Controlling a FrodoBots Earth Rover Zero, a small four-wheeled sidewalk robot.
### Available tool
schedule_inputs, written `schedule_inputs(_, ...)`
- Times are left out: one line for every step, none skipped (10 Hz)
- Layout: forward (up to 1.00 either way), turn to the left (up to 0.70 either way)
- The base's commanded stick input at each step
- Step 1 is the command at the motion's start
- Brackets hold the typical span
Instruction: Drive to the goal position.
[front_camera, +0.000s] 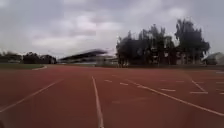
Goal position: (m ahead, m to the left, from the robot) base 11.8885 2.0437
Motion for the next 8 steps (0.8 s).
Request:
schedule_inputs(0.45, 0.0)
schedule_inputs(0.45, 0.0)
schedule_inputs(0.45, 0.0)
schedule_inputs(0.45, 0.0)
schedule_inputs(0.45, 0.0)
schedule_inputs(0.45, 0.0)
schedule_inputs(0.45, 0.0)
schedule_inputs(0.45, 0.0)
